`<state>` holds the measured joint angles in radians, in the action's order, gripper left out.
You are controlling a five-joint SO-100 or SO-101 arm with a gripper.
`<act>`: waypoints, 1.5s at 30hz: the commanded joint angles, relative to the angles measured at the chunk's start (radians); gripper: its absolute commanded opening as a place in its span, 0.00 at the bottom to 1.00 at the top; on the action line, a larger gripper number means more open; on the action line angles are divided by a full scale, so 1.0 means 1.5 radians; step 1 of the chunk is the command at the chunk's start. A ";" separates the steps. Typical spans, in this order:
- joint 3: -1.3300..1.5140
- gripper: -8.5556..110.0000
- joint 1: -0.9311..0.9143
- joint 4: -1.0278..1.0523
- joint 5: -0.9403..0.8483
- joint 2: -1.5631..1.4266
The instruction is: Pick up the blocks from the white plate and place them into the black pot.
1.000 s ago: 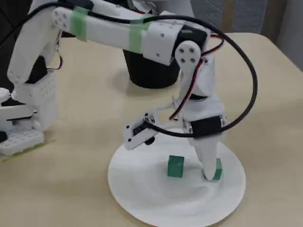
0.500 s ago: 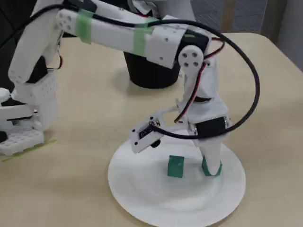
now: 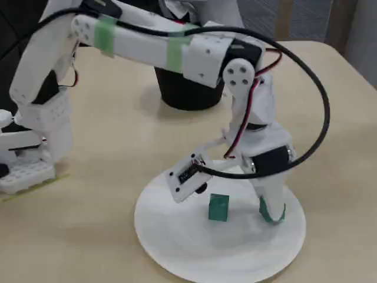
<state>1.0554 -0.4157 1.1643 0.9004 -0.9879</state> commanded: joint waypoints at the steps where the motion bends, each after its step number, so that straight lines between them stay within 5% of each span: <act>1: -0.061 0.05 -0.021 -0.008 -0.085 -0.015; 16: -0.071 0.05 -0.016 -0.054 -0.453 -0.134; 26: -0.066 0.05 0.173 -0.043 -0.681 -0.338; 30: -0.036 0.05 0.292 0.002 -0.714 -0.411; 36: 0.352 0.05 0.477 -0.208 -0.654 -0.653; 45: 0.536 0.05 0.662 -0.285 -0.710 -0.669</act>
<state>1.8178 0.5216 0.7839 -0.1442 -1.9497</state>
